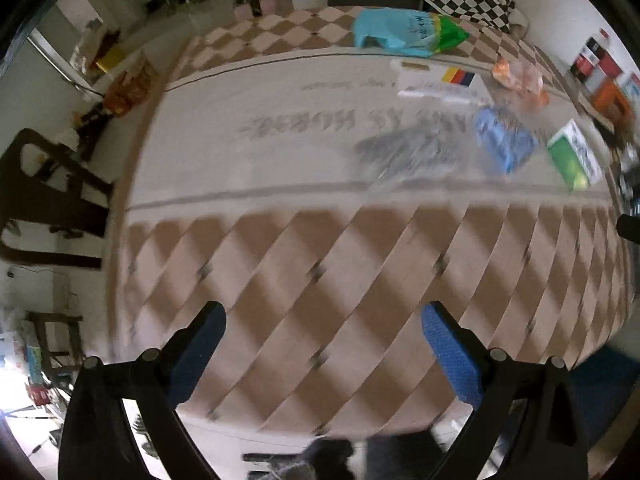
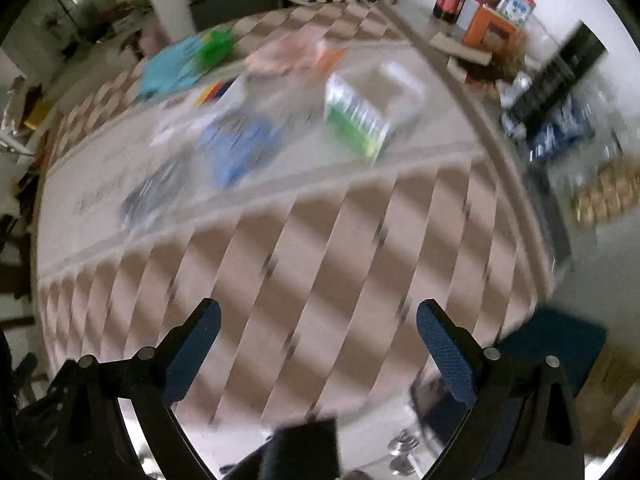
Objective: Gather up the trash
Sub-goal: 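Grasp the blue printed wrapper with left tool while right tool grasps the white box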
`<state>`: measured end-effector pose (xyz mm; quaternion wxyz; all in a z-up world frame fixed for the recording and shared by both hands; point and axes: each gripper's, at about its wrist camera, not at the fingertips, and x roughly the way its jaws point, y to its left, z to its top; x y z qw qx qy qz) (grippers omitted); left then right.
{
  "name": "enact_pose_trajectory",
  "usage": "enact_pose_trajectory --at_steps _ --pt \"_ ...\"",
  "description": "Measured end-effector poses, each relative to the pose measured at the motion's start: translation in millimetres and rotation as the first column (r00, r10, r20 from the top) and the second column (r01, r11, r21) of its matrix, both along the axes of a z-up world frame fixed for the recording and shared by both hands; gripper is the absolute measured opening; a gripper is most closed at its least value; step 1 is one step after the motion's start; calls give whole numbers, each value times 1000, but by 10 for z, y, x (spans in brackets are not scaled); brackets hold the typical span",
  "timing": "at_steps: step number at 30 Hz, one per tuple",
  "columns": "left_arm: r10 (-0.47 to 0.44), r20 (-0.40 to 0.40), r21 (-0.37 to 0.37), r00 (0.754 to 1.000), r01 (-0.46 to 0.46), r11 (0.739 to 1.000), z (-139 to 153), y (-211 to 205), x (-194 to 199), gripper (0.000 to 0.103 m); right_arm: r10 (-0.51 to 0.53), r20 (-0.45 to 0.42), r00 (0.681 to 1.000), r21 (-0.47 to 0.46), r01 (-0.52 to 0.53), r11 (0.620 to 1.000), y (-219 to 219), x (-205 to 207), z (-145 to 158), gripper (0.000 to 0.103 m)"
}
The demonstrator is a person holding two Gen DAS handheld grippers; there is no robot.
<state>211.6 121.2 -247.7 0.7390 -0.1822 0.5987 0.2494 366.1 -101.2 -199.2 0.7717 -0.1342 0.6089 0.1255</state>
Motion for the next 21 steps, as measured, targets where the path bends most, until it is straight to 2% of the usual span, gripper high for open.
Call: enact_pose_trajectory --at_steps 4,7,11,13,14,18,19,21 --pt "23 -16 -74 1000 -24 997 -101 51 703 100 16 -18 1000 -69 -17 997 79 908 -94 99" --pt "55 -21 -162 998 -57 985 -216 56 1190 100 96 -68 993 -121 -104 987 239 1460 -297 99" --pt "90 -22 -287 996 -92 954 -388 32 1696 100 206 -150 967 -185 -232 955 461 1854 -595 99" --pt "96 -32 -323 995 -102 941 -462 1 1841 100 239 -194 951 -209 -279 937 532 1973 -762 99" --pt "98 -38 -347 994 -105 932 -519 -16 1917 100 251 -199 947 -234 -294 927 559 2026 -830 102" --pt "108 -68 -427 992 -127 895 -767 -67 2166 99 256 -203 945 -270 -306 913 567 2180 -943 102" --pt "105 -73 -428 992 -126 895 -802 -82 2210 97 250 -214 944 -254 -301 919 549 2227 -948 102" --pt "96 -76 -428 992 -119 896 -852 -112 2268 72 237 -229 944 -217 -286 933 500 2276 -919 102"
